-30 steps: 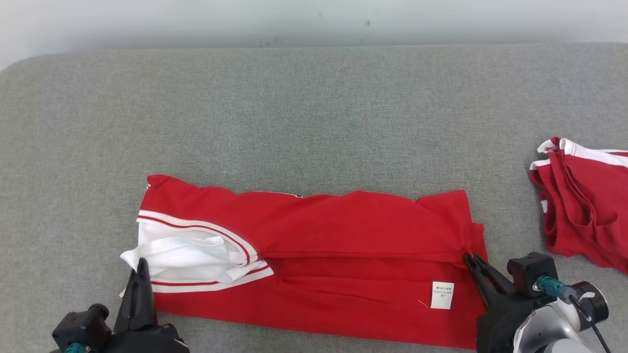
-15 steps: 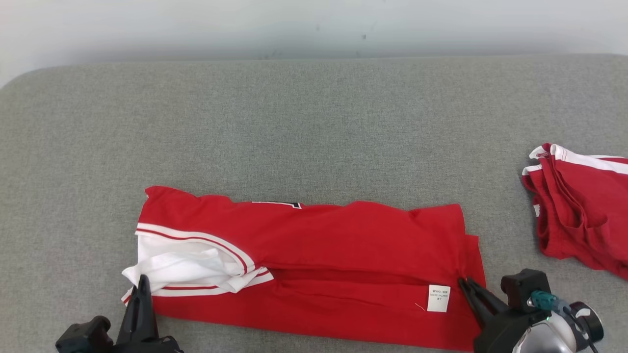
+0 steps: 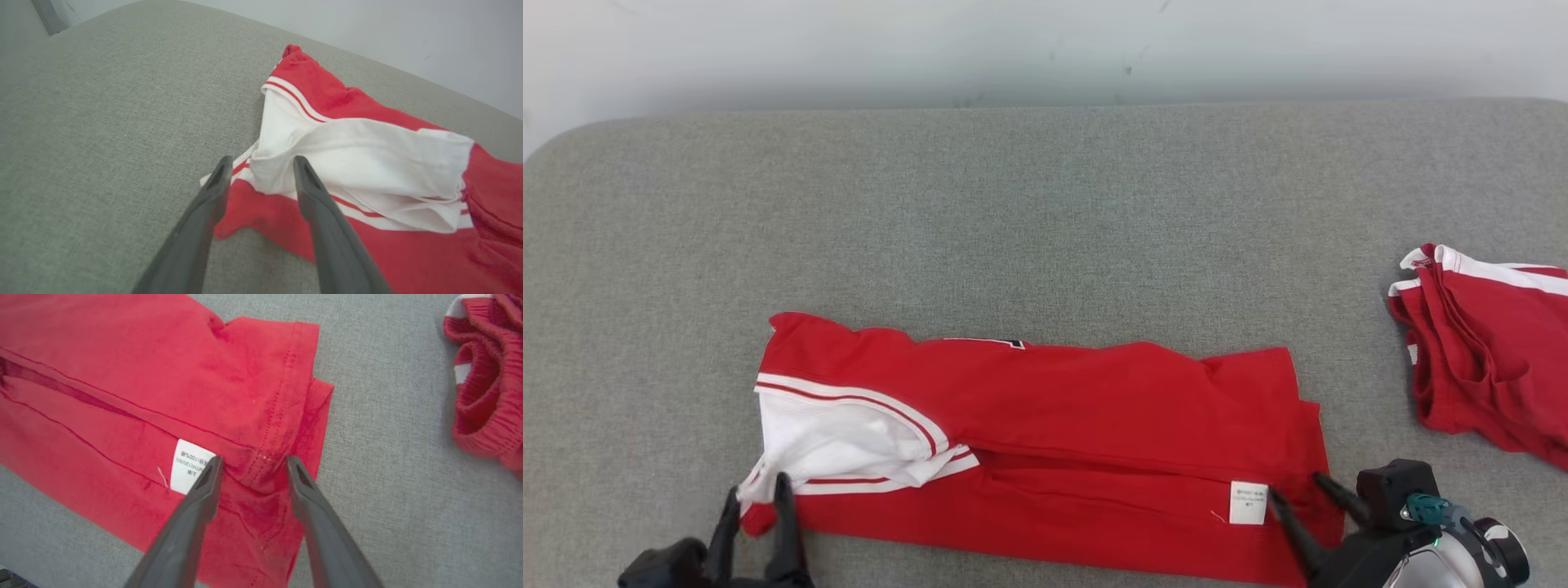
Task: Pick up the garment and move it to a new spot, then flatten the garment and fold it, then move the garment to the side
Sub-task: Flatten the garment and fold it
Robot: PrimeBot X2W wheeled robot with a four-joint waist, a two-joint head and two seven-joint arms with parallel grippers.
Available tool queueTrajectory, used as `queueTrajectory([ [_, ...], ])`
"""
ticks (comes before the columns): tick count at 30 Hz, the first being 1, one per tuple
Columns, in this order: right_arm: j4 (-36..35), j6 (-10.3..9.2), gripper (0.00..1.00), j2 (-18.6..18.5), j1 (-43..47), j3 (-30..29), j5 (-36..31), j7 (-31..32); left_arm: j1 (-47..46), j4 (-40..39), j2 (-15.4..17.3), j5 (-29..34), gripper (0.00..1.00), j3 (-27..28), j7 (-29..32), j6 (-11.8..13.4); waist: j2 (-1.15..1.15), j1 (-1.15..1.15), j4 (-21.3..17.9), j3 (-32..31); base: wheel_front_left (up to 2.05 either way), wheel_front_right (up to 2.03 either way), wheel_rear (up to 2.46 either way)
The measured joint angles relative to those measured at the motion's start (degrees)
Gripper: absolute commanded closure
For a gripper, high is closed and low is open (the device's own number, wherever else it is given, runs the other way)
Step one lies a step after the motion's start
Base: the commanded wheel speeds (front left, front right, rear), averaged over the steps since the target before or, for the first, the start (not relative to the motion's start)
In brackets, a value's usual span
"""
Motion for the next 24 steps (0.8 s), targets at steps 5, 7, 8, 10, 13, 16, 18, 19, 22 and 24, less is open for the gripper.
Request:
queueTrajectory([
  [5,-1.05,-0.05,0.00,0.00,0.03,-0.55,0.03,0.46,0.77,0.25,0.70,-0.03,0.00,0.70,0.35,-0.01,0.00,0.00,-0.04,-0.15,0.00,0.00,0.00],
  [7,-1.56,-0.08,0.00,-0.01,0.05,-1.02,0.03,0.45,0.78,0.23,1.33,-0.02,0.00,1.55,0.34,0.00,0.00,0.00,-0.02,-0.22,0.00,0.00,0.00],
  [8,-1.70,-0.08,0.00,-0.03,0.07,-1.26,0.03,0.46,0.78,0.20,1.65,-0.02,0.00,1.93,0.34,0.00,0.00,0.00,-0.02,-0.26,0.00,0.00,0.00],
  [10,-1.90,-0.29,0.00,-0.07,0.16,-1.82,0.23,0.44,0.80,0.10,2.24,0.02,0.00,2.92,0.23,0.00,0.00,0.00,-0.03,-0.46,0.00,0.00,0.00],
  [13,-3.12,-0.51,0.00,-0.65,1.10,-3.07,0.52,0.23,0.87,-0.83,3.23,0.48,0.00,4.11,-0.76,0.00,0.00,0.00,-0.09,-0.98,0.00,0.00,0.00],
  [16,-4.24,-0.57,0.00,-0.88,1.74,-5.04,1.02,-0.84,0.87,-3.57,3.42,2.22,0.00,4.87,-2.26,0.01,0.00,0.00,-0.16,-1.80,0.00,0.00,0.00],
  [18,-4.83,-0.57,0.00,-0.96,2.50,-5.79,1.02,-1.23,0.88,-4.89,3.42,3.61,0.00,5.21,-2.90,0.01,0.00,0.00,-0.20,-2.29,0.00,0.00,0.00],
  [19,-5.10,-0.59,0.00,-1.02,2.83,-6.36,1.01,-1.69,0.88,-5.70,3.34,4.08,0.00,5.32,-3.30,0.01,0.00,0.00,-0.22,-2.55,0.00,0.00,0.00],
  [22,-5.43,-1.08,0.00,-1.16,3.27,-8.27,0.88,-3.21,0.87,-8.14,2.89,5.38,0.00,5.76,-3.81,0.02,0.00,0.00,-0.30,-3.36,0.00,0.00,0.00],
  [24,-6.14,-1.10,0.00,-0.83,3.18,-9.55,0.87,-4.67,0.88,-9.87,2.77,6.78,0.00,5.83,-4.07,0.02,0.00,0.00,-0.38,-3.98,0.00,0.00,0.00],
])
